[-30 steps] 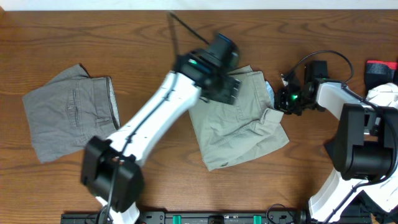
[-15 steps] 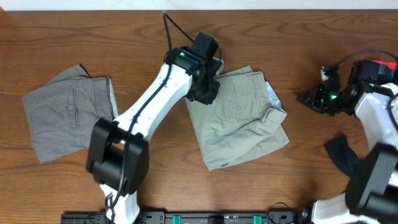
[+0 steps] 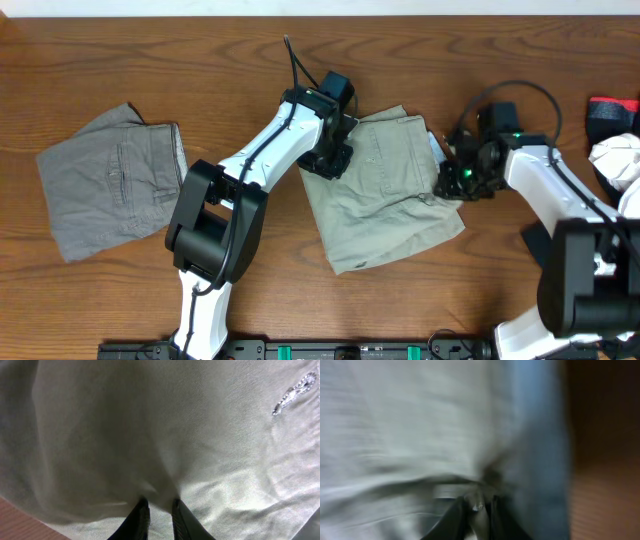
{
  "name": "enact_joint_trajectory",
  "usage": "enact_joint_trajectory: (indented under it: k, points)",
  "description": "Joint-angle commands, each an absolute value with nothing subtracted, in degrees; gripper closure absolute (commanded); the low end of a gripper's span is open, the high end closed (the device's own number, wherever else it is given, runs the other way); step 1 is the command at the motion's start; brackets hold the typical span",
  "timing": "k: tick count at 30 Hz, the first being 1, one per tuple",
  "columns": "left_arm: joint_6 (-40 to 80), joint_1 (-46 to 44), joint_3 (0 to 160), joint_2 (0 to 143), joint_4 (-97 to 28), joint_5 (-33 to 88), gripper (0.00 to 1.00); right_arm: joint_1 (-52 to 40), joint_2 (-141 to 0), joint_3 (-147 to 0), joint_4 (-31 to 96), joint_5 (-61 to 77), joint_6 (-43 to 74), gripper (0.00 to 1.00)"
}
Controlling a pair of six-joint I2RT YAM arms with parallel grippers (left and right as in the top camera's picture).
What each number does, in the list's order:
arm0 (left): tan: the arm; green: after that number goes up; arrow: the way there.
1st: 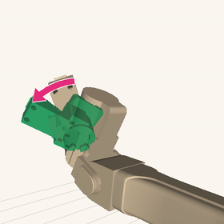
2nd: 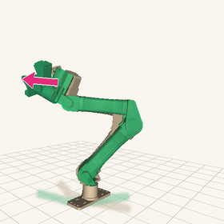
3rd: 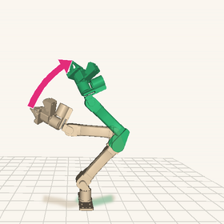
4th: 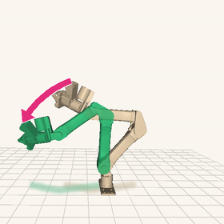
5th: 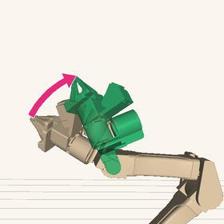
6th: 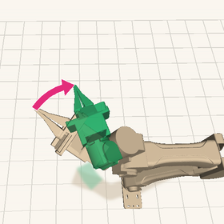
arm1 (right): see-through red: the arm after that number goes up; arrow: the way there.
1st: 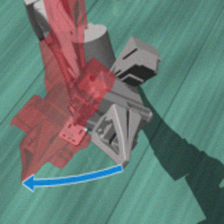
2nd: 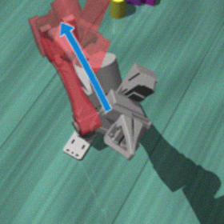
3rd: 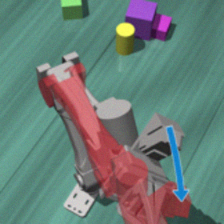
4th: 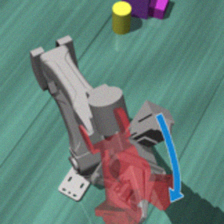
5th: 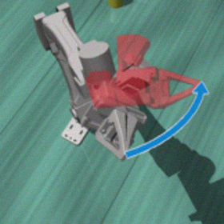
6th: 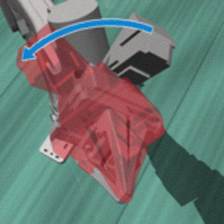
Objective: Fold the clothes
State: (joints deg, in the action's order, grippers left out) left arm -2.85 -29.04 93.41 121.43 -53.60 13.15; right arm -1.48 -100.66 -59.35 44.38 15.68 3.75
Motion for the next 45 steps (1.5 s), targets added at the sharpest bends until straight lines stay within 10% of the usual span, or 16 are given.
enact_joint_trajectory:
  k: [1,11,18,27,45]
  points:
    - [-3.42,-28.42,93.27,121.4,-53.71,12.78,0.81,-0.32,-103.9,-57.87,46.35,0.14,13.93,0.89]
    - [-3.14,-24.97,93.58,120.51,-54.94,12.82,0.81,2.39,-98.45,-59.27,48.6,10.13,6.57,0.88]
    - [2.26,-19.38,94.35,113.58,-60.77,14.02,0.51,2.39,-86.56,-59.27,45.32,22.65,0.1,0.84]
    - [7.53,-16.01,90.41,113.1,-61.39,33.1,0.13,1.67,-81.28,-59.24,41.87,25.56,0.84,0.55]
    - [33.15,-21.69,63.64,113.1,-28.95,47.99,0.08,1.06,-82.81,-59.24,42.19,25.58,0.82,0.57]
